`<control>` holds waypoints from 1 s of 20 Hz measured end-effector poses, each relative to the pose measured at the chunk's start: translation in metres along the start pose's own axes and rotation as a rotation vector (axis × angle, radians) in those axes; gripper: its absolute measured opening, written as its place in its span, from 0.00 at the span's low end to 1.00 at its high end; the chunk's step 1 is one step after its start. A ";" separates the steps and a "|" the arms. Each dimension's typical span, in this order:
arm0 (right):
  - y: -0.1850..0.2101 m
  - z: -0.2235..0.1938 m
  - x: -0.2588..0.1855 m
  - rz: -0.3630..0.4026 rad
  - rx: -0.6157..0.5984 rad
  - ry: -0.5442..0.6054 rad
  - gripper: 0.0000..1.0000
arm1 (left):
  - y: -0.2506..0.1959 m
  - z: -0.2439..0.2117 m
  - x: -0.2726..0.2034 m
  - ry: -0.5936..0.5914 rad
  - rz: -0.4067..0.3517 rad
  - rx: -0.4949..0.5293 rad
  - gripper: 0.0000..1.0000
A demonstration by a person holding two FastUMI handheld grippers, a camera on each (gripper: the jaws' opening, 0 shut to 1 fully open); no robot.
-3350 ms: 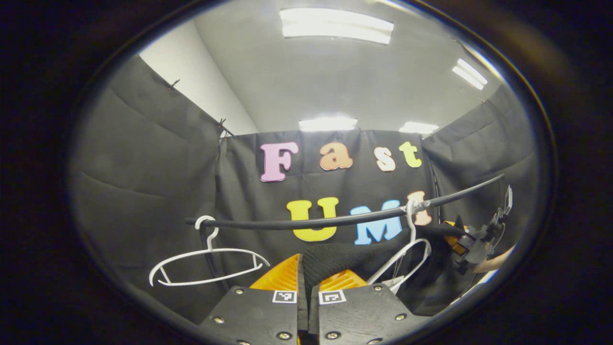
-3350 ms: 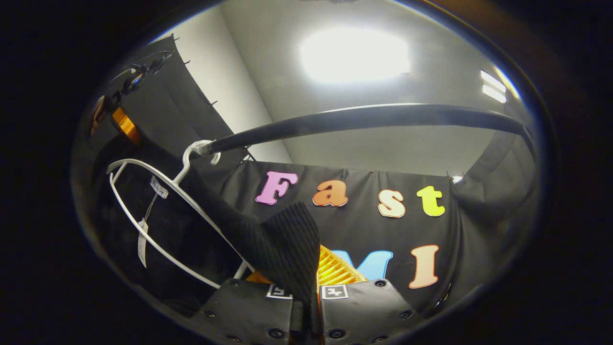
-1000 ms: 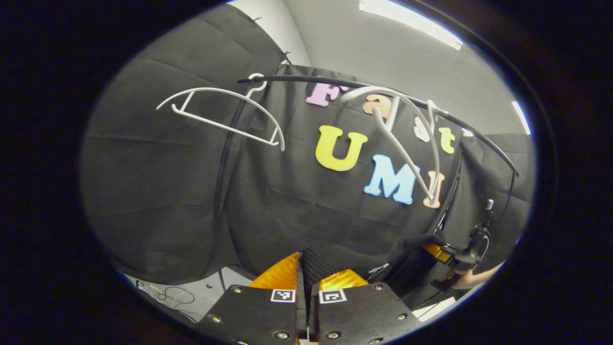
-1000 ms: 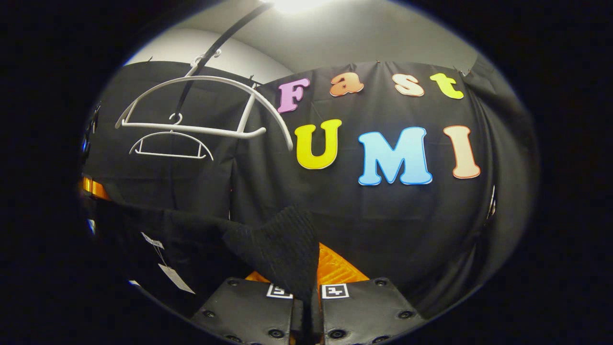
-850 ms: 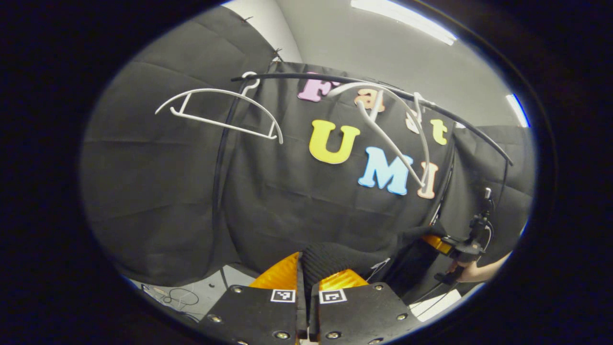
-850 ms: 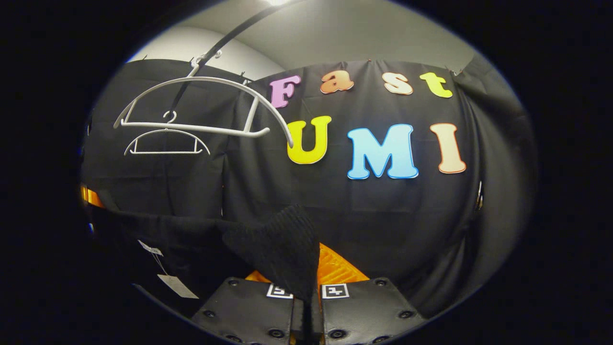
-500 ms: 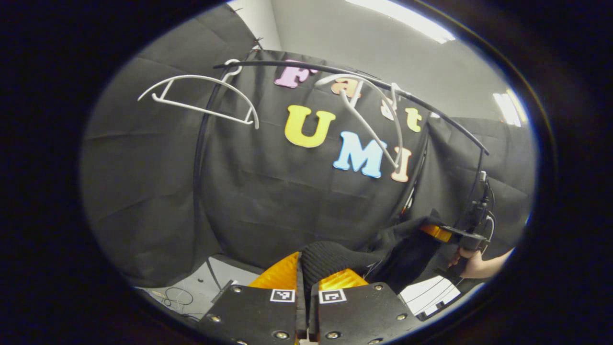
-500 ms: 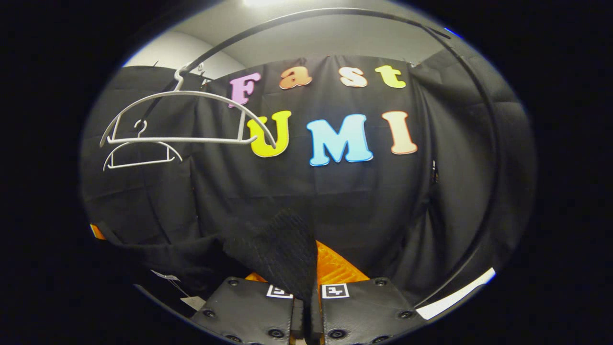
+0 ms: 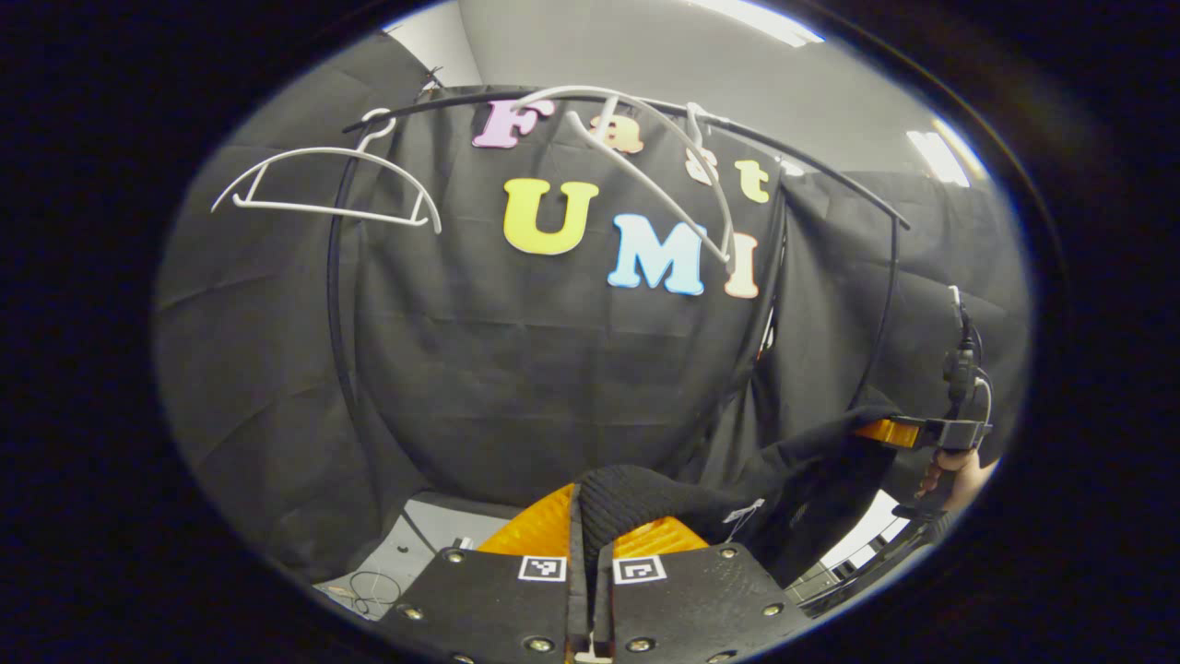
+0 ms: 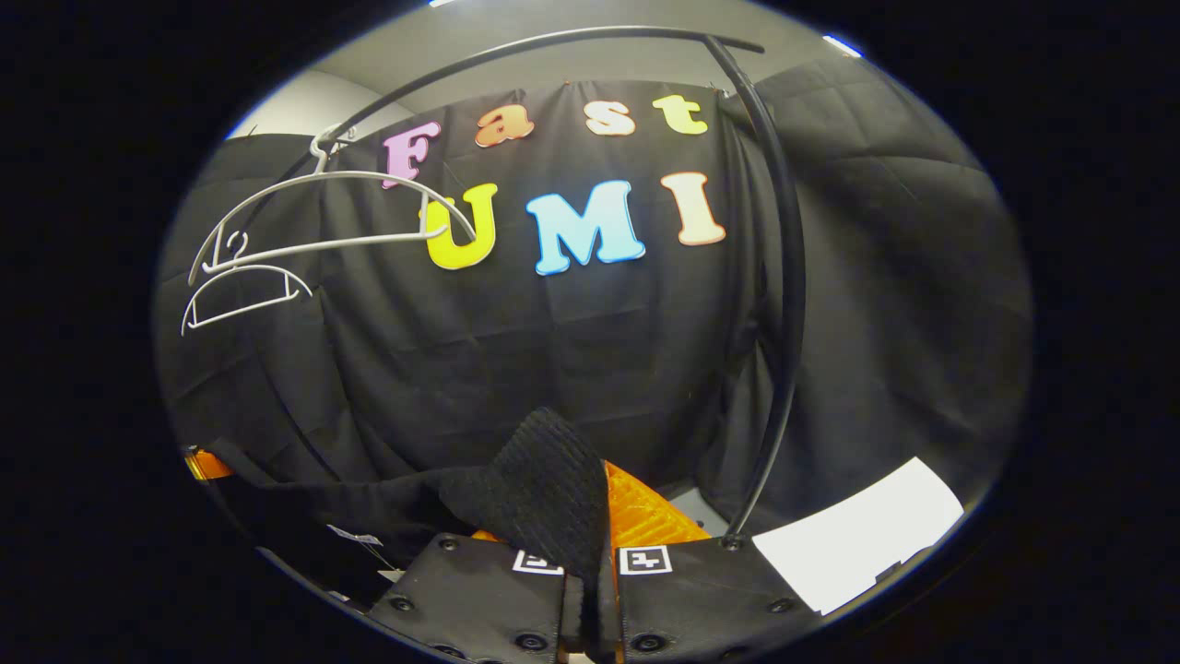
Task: Grasp the clothes on the hanger with both hands and then place them into the laundry hamper below.
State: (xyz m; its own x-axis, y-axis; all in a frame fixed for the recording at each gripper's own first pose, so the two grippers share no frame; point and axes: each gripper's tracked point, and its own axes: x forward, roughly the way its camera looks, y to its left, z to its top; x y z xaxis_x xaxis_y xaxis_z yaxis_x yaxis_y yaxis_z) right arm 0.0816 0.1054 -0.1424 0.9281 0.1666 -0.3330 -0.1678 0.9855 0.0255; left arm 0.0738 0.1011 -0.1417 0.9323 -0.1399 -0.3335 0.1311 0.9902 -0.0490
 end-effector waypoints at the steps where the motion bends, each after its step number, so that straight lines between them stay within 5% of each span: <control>1: -0.001 -0.008 0.000 -0.007 0.010 0.013 0.09 | -0.001 -0.008 0.004 0.012 -0.001 0.012 0.03; 10: 0.023 -0.111 0.008 0.000 0.072 0.175 0.10 | -0.033 -0.089 0.051 0.162 -0.084 0.061 0.04; 20: 0.030 -0.203 0.040 -0.073 0.115 0.337 0.10 | -0.032 -0.201 0.097 0.308 -0.128 0.125 0.04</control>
State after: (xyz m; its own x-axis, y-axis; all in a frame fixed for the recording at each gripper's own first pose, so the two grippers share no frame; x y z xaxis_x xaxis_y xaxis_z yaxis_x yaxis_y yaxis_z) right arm 0.0462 0.1349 -0.3466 0.7710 0.0943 -0.6298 -0.0489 0.9948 0.0892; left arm 0.0919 0.0559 -0.3616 0.7630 -0.2378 -0.6010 0.2981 0.9545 0.0008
